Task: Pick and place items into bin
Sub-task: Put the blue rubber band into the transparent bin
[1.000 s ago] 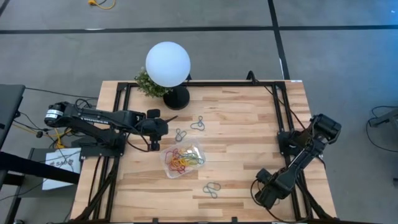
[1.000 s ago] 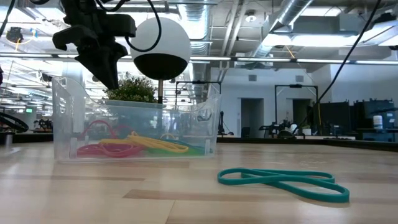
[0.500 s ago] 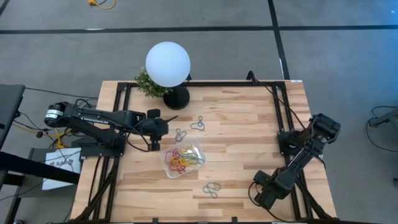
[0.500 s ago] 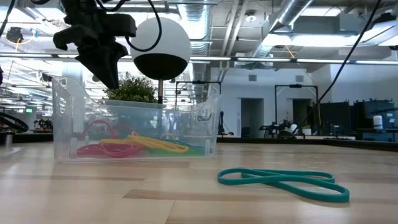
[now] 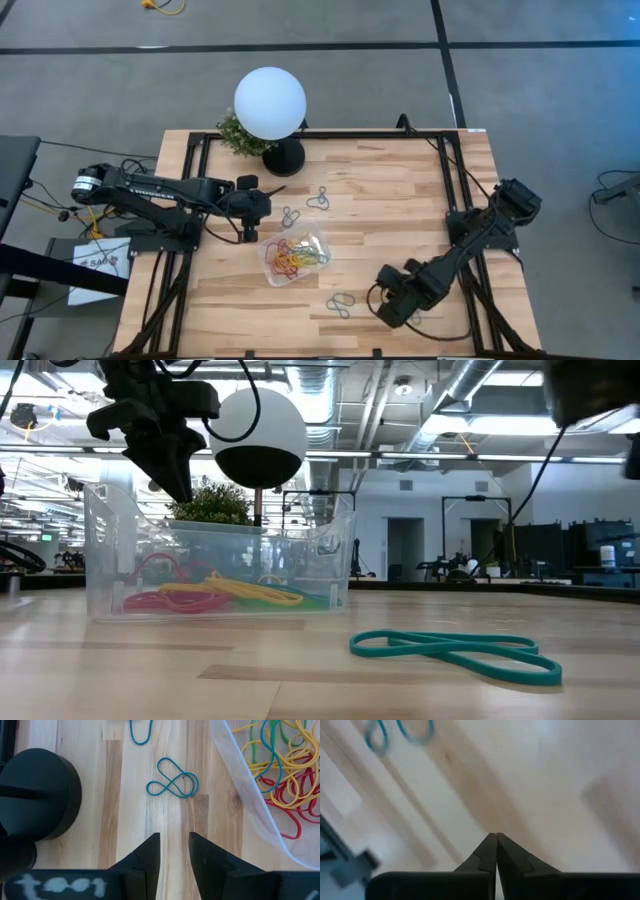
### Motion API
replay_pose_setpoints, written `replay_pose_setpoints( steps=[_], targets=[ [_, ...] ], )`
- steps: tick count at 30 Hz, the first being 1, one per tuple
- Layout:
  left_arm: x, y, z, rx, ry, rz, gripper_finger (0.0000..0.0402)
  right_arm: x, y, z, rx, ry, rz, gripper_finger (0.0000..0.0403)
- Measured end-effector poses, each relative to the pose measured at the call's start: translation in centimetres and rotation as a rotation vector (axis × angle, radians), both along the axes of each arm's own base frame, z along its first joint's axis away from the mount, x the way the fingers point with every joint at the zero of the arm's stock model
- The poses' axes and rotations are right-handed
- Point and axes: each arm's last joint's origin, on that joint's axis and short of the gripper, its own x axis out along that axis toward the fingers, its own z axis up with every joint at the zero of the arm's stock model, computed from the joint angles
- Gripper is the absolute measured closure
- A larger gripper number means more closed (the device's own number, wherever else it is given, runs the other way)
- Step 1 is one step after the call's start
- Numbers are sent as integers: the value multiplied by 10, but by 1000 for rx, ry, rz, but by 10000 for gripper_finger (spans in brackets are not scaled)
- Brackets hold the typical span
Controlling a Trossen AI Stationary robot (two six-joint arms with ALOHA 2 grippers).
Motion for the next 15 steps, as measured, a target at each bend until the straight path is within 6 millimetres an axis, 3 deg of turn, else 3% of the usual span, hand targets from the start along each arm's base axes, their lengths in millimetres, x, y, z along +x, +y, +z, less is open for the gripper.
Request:
replay_pose_setpoints(
  steps=[5, 12, 15],
  targets=[
    [0, 0, 0, -15, 1, -5, 309, -11, 3, -1, 92, 167, -55, 377],
    [0, 0, 0, -17, 0, -5, 309, -35, 14, -3, 22, 249, -35, 291],
    [0, -1, 0, -20, -6, 1, 309, -45, 18, -15, -12, 276, -8, 253]
  ],
)
